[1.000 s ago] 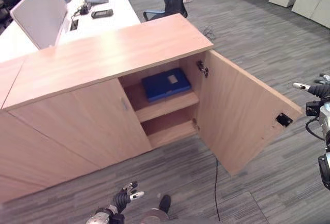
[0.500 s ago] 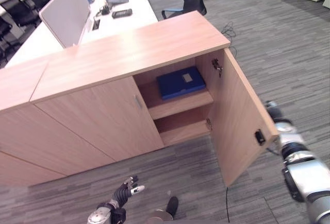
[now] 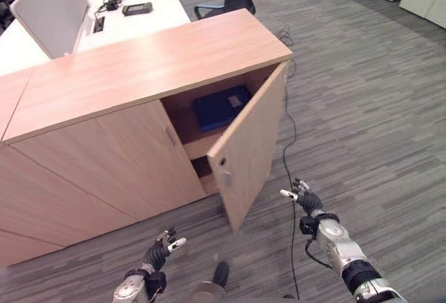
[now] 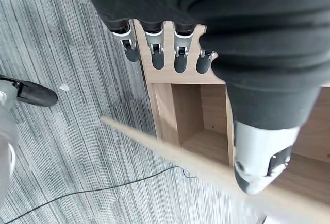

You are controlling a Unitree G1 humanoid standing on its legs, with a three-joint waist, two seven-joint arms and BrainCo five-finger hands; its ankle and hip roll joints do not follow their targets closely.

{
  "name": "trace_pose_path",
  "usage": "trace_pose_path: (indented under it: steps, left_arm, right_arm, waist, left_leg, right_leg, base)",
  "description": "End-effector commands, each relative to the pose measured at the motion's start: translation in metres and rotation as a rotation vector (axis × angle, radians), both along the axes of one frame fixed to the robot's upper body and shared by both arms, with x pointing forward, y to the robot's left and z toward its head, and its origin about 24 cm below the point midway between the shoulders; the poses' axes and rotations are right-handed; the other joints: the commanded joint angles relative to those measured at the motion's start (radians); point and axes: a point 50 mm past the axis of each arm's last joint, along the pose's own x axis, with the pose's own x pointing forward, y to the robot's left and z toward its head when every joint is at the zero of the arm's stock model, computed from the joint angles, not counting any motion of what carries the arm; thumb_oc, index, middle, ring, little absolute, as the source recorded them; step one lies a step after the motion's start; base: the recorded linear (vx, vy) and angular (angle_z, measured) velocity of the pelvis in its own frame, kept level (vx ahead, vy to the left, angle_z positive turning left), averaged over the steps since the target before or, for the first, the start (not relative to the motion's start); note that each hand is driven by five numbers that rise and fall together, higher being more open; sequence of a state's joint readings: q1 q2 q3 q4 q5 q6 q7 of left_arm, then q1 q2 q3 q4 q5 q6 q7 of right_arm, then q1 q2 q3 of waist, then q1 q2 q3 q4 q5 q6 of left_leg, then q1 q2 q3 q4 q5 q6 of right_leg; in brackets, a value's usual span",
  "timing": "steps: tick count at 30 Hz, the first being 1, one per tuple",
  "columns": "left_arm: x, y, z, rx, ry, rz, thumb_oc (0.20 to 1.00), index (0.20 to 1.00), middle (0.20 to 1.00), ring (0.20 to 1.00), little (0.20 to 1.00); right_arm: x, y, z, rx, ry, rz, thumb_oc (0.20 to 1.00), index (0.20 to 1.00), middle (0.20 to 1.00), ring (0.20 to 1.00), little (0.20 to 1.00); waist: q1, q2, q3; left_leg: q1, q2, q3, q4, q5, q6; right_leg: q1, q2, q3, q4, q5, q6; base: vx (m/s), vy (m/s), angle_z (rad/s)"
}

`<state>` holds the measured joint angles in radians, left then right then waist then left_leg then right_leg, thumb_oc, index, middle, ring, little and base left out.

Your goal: Put the empty folder in the office cabinet

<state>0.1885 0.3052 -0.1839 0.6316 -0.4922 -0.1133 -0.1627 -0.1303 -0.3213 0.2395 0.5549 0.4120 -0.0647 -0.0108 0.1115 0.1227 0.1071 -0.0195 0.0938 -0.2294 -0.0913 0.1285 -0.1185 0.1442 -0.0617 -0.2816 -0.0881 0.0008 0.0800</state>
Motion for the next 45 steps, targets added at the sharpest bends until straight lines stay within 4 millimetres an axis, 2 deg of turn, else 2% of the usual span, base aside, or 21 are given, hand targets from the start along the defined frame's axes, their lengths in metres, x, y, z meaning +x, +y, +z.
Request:
trace_pose_path:
  steps: [1, 8, 10, 11, 13, 15, 16, 19, 21, 22, 23, 24, 25, 27, 28, 29, 30, 31, 32, 34, 45]
  left_arm:
    - [0.015, 0.012, 0.006, 0.074, -0.044, -0.011, 1.000, 1.000, 1.000, 1.000, 1.000]
    - [0.010, 0.012, 0.003, 0.081, -0.018, -0.034, 1.000, 1.000, 1.000, 1.000, 1.000]
    - [0.013, 0.013, 0.005, 0.076, -0.028, -0.036, 1.000, 1.000, 1.000, 1.000, 1.000]
    - [0.019, 0.011, 0.008, 0.062, -0.044, -0.041, 1.000, 1.000, 1.000, 1.000, 1.000]
    - [0.023, 0.012, 0.011, 0.050, -0.057, -0.056, 1.000, 1.000, 1.000, 1.000, 1.000]
    - [0.022, 0.015, 0.013, 0.053, -0.056, -0.070, 1.000, 1.000, 1.000, 1.000, 1.000]
    - [0.020, 0.017, 0.013, 0.059, -0.053, -0.081, 1.000, 1.000, 1.000, 1.000, 1.000]
    - [0.022, 0.021, 0.017, 0.085, -0.056, -0.119, 1.000, 1.000, 1.000, 1.000, 1.000]
    - [0.027, 0.025, 0.022, 0.105, -0.076, -0.137, 1.000, 1.000, 1.000, 1.000, 1.000]
    - [0.030, 0.025, 0.025, 0.112, -0.087, -0.150, 1.000, 1.000, 1.000, 1.000, 1.000]
    - [0.031, 0.025, 0.025, 0.112, -0.088, -0.149, 1.000, 1.000, 1.000, 1.000, 1.000]
    - [0.035, 0.026, 0.029, 0.124, -0.106, -0.173, 1.000, 1.000, 1.000, 1.000, 1.000]
    - [0.038, 0.025, 0.031, 0.125, -0.122, -0.180, 1.000, 1.000, 1.000, 1.000, 1.000]
    - [0.044, 0.023, 0.034, 0.109, -0.143, -0.185, 1.000, 1.000, 1.000, 1.000, 1.000]
    - [0.044, 0.022, 0.035, 0.109, -0.144, -0.185, 1.000, 1.000, 1.000, 1.000, 1.000]
    - [0.048, 0.028, 0.037, 0.111, -0.152, -0.162, 1.000, 1.000, 1.000, 1.000, 1.000]
    - [0.050, 0.027, 0.040, 0.108, -0.167, -0.181, 1.000, 1.000, 1.000, 1.000, 1.000]
    - [0.051, 0.027, 0.040, 0.108, -0.167, -0.182, 1.000, 1.000, 1.000, 1.000, 1.000]
    - [0.050, 0.026, 0.039, 0.112, -0.166, -0.200, 1.000, 1.000, 1.000, 1.000, 1.000]
    - [0.051, 0.025, 0.040, 0.099, -0.173, -0.185, 1.000, 1.000, 1.000, 1.000, 1.000]
    - [0.030, 0.010, 0.029, 0.040, -0.128, -0.205, 1.000, 1.000, 1.000, 1.000, 1.000]
  right_arm:
    - [0.026, 0.021, 0.038, 0.033, -0.197, 0.106, 1.000, 1.000, 1.000, 1.000, 1.000]
    - [0.056, 0.028, 0.077, -0.003, -0.347, 0.119, 1.000, 1.000, 1.000, 1.000, 1.000]
    - [0.069, 0.026, 0.094, -0.015, -0.400, 0.099, 1.000, 1.000, 1.000, 1.000, 1.000]
    - [0.077, 0.009, 0.106, -0.066, -0.424, 0.052, 1.000, 1.000, 1.000, 1.000, 1.000]
    - [0.083, -0.010, 0.116, -0.120, -0.433, 0.002, 1.000, 1.000, 1.000, 1.000, 1.000]
    - [0.087, -0.023, 0.123, -0.148, -0.431, -0.038, 1.000, 1.000, 1.000, 1.000, 1.000]
    - [0.088, -0.025, 0.124, -0.152, -0.428, -0.046, 1.000, 1.000, 1.000, 1.000, 1.000]
    - [0.092, -0.036, 0.124, -0.172, -0.411, -0.084, 1.000, 1.000, 1.000, 1.000, 1.000]
    - [0.099, -0.041, 0.133, -0.200, -0.412, -0.090, 1.000, 1.000, 1.000, 1.000, 1.000]
    - [0.104, -0.045, 0.141, -0.215, -0.420, -0.095, 1.000, 1.000, 1.000, 1.000, 1.000]
    - [0.105, -0.045, 0.141, -0.215, -0.422, -0.095, 1.000, 1.000, 1.000, 1.000, 1.000]
    - [0.107, -0.053, 0.144, -0.229, -0.411, -0.122, 1.000, 1.000, 1.000, 1.000, 1.000]
    - [0.107, -0.061, 0.146, -0.245, -0.409, -0.139, 1.000, 1.000, 1.000, 1.000, 1.000]
    - [0.104, -0.082, 0.149, -0.267, -0.390, -0.207, 1.000, 1.000, 1.000, 1.000, 1.000]
    - [0.104, -0.083, 0.149, -0.267, -0.391, -0.207, 1.000, 1.000, 1.000, 1.000, 1.000]
    - [0.097, -0.108, 0.145, -0.290, -0.343, -0.291, 1.000, 1.000, 1.000, 1.000, 1.000]
    - [0.095, -0.120, 0.150, -0.305, -0.346, -0.321, 1.000, 1.000, 1.000, 1.000, 1.000]
    - [0.094, -0.120, 0.150, -0.305, -0.346, -0.322, 1.000, 1.000, 1.000, 1.000, 1.000]
    - [0.091, -0.139, 0.157, -0.323, -0.331, -0.378, 1.000, 1.000, 1.000, 1.000, 1.000]
    - [0.089, -0.155, 0.165, -0.346, -0.317, -0.422, 1.000, 1.000, 1.000, 1.000, 1.000]
    - [0.088, -0.183, 0.181, -0.444, -0.206, -0.504, 1.000, 1.000, 1.000, 1.000, 1.000]
  waist:
    - [0.014, -0.052, -0.004]
    - [0.049, -0.060, -0.012]
    - [0.062, -0.074, 0.006]
    - [0.060, -0.097, 0.024]
    - [0.052, -0.112, 0.022]
    - [0.052, -0.122, 0.010]
    - [0.058, -0.119, 0.006]
    - [0.082, -0.137, -0.003]
    - [0.086, -0.134, 0.007]
    - [0.085, -0.130, 0.018]
    - [0.085, -0.132, 0.019]
    - [0.080, -0.118, 0.032]
    - [0.078, -0.110, 0.033]
    - [0.064, -0.106, 0.030]
    - [0.064, -0.103, 0.029]
    - [0.042, -0.108, 0.030]
    - [0.035, -0.120, 0.022]
    - [0.034, -0.120, 0.023]
    - [0.044, -0.134, 0.006]
    - [0.053, -0.134, -0.004]
    - [0.093, -0.117, -0.024]
  left_leg:
    - [0.077, 0.023, 0.025, 0.004, -0.096, -0.056]
    - [0.064, 0.027, 0.009, 0.012, -0.085, -0.067]
    - [0.029, 0.027, 0.053, 0.076, -0.090, -0.076]
    - [-0.033, 0.048, 0.242, 0.186, -0.101, -0.059]
    - [-0.053, 0.090, 0.473, 0.240, -0.106, -0.031]
    - [-0.068, 0.112, 0.583, 0.289, -0.124, -0.023]
    - [-0.069, 0.110, 0.602, 0.278, -0.115, -0.005]
    - [-0.056, 0.065, 0.548, 0.248, -0.133, 0.028]
    - [-0.027, 0.049, 0.544, 0.223, -0.162, 0.064]
    - [-0.019, 0.042, 0.535, 0.220, -0.169, 0.077]
    - [-0.020, 0.038, 0.536, 0.220, -0.170, 0.079]
    - [-0.016, 0.029, 0.506, 0.202, -0.159, 0.088]
    - [-0.009, 0.024, 0.481, 0.179, -0.152, 0.087]
    - [0.006, 0.003, 0.415, 0.129, -0.138, 0.076]
    - [0.004, 0.007, 0.413, 0.127, -0.134, 0.075]
    - [0.027, -0.023, 0.339, 0.100, -0.142, 0.064]
    - [0.025, -0.042, 0.315, 0.091, -0.141, 0.060]
    - [0.028, -0.043, 0.313, 0.090, -0.141, 0.060]
    - [0.030, -0.055, 0.291, 0.074, -0.145, 0.059]
    - [0.024, -0.054, 0.274, 0.063, -0.131, 0.050]
    - [0.062, -0.016, 0.218, 0.021, -0.107, 0.020]
  right_leg:
    - [-0.043, -0.066, 0.053, 0.063, -0.074, 0.036]
    - [-0.017, -0.061, 0.019, 0.048, -0.079, 0.028]
    - [-0.004, -0.074, -0.001, 0.037, -0.076, 0.032]
    - [0.008, -0.106, -0.046, 0.034, -0.076, 0.037]
    - [0.025, -0.110, -0.093, 0.031, -0.084, 0.037]
    - [0.052, -0.107, -0.111, 0.036, -0.110, 0.031]
    - [0.049, -0.105, -0.129, 0.052, -0.100, 0.025]
    - [0.029, -0.124, -0.167, 0.195, -0.121, 0.032]
    - [-0.058, -0.181, -0.175, 0.383, -0.103, 0.077]
    - [-0.098, -0.214, -0.167, 0.465, -0.050, 0.116]
    - [-0.103, -0.219, -0.164, 0.471, -0.052, 0.118]
    - [-0.167, -0.224, -0.095, 0.585, 0.007, 0.168]
    - [-0.187, -0.203, -0.045, 0.581, -0.006, 0.171]
    - [-0.177, -0.149, 0.049, 0.460, -0.093, 0.141]
    - [-0.177, -0.145, 0.047, 0.453, -0.087, 0.139]
    - [-0.177, -0.121, 0.159, 0.267, -0.096, 0.118]
    - [-0.162, -0.119, 0.203, 0.200, -0.083, 0.111]
    - [-0.156, -0.120, 0.200, 0.192, -0.081, 0.111]
    - [-0.121, -0.126, 0.209, 0.135, -0.062, 0.111]
    - [-0.107, -0.124, 0.193, 0.113, -0.041, 0.110]
    - [-0.019, -0.089, 0.146, 0.017, -0.037, 0.087]
  base:
    - [0.00, -0.009, 0.03]
    - [-0.01, -0.009, 0.13]
    - [-0.09, 0.041, 0.23]
    - [-0.13, 0.067, 0.29]
    - [-0.04, 0.021, 1.02]
    - [0.08, 0.026, 1.55]
    - [0.06, 0.075, 0.80]
    - [0.09, 0.082, 0.54]
    - [0.06, 0.142, 0.75]
    - [0.03, 0.113, 0.48]
    - [0.02, 0.116, 0.28]
    - [0.06, 0.087, 0.26]
    - [0.10, 0.070, 0.42]
    - [0.11, -0.022, 0.80]
    - [0.21, -0.112, 1.15]
    - [0.17, -0.092, 1.01]
    - [0.19, -0.088, 0.86]
    - [0.07, -0.068, 1.25]
    - [0.08, -0.116, 1.66]
    - [0.06, -0.129, 1.31]
    - [0.05, -0.081, 0.10]
